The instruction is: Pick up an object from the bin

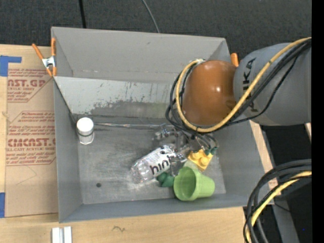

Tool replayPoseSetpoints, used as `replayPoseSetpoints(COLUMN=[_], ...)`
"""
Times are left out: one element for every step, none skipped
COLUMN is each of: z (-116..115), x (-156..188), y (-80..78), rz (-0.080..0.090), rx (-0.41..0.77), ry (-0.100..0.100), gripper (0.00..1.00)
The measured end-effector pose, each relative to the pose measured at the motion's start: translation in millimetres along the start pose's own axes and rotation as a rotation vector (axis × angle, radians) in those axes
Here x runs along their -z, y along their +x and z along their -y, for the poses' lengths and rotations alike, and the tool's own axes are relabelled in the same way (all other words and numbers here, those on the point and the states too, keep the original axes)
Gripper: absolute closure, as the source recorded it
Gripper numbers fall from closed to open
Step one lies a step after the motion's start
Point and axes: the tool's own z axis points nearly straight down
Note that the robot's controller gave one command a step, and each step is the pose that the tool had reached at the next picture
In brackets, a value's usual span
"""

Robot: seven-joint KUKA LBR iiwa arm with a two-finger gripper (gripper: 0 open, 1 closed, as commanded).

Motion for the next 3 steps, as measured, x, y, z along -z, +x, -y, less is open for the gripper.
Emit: replayPoseSetpoints(z=[16.3, 19.7, 19.8], x=[-51.5, -68.0, -68.0], y=[-19.7, -29.6, -29.6], rz=[0.003, 0.000, 0.000], rx=[0.209, 0.314, 0.313], ry=[0.003, 0.001, 0.000], gripper=[0.00, 1.00, 1.00])
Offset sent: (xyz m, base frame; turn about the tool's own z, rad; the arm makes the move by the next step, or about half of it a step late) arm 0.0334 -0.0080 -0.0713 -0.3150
